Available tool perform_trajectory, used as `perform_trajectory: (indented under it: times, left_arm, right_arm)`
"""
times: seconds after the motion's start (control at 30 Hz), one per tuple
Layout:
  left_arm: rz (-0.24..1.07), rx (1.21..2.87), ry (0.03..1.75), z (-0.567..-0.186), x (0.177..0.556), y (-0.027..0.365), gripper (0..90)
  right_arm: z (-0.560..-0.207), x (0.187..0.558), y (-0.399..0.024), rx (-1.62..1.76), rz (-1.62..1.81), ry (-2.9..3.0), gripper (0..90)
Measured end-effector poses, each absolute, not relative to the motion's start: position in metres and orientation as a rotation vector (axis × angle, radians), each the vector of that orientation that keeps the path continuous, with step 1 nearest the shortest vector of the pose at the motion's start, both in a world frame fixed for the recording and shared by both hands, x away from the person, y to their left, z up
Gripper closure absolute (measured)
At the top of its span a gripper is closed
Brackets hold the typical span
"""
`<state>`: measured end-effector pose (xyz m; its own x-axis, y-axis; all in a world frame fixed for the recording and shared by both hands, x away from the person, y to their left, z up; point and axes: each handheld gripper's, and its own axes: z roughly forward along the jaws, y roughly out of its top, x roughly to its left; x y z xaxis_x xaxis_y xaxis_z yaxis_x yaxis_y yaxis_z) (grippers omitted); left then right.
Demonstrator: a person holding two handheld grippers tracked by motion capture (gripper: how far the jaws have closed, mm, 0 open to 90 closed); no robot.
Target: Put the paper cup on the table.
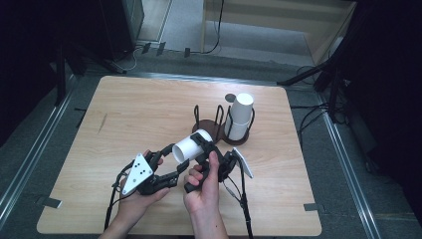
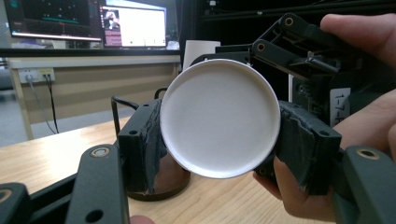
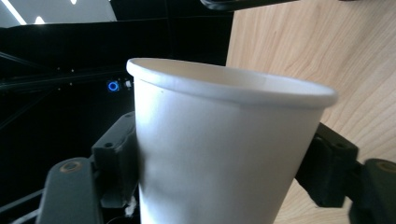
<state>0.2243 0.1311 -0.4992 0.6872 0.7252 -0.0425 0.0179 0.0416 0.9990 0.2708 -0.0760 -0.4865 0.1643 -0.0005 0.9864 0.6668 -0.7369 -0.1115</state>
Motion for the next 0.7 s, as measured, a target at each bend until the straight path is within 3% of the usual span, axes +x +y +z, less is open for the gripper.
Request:
perform_trajectory:
  times: [0.33,0.53,0.7]
  left_arm:
    - [0.411,1.476,0.722,-0.489,0.225,0.142,36.7]
    - [0.376,1.559,0.77,-0.48,0.227,0.149,20.2]
    - [0.318,1.577,0.801,-0.477,0.229,0.154,16.6]
  right_arm:
    - [-0.481,0.261,-0.079,-1.938,-1.737,-0.661,32.0]
    - [-0.472,0.258,-0.081,-1.977,-1.852,-0.794,33.4]
    - [-0.468,0.257,-0.082,-2.031,-1.926,-0.927,34.1]
